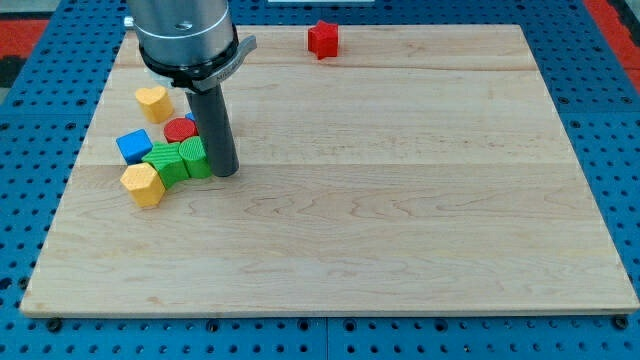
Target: Push the blue triangle between the yellow heart and the red circle
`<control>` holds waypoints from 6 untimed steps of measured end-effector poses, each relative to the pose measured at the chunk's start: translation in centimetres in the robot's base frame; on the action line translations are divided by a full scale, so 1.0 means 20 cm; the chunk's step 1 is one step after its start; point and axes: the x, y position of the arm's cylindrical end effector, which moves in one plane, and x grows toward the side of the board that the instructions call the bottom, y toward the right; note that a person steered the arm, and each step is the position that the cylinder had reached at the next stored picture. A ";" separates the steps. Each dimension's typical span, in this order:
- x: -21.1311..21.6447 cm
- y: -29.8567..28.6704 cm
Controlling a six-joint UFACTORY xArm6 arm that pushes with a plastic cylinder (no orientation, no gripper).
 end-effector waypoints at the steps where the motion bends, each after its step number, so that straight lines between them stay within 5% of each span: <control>1: -0.04 -0.03; 2: -0.04 0.20; 3: -0.27 0.31; 6: -0.34 0.06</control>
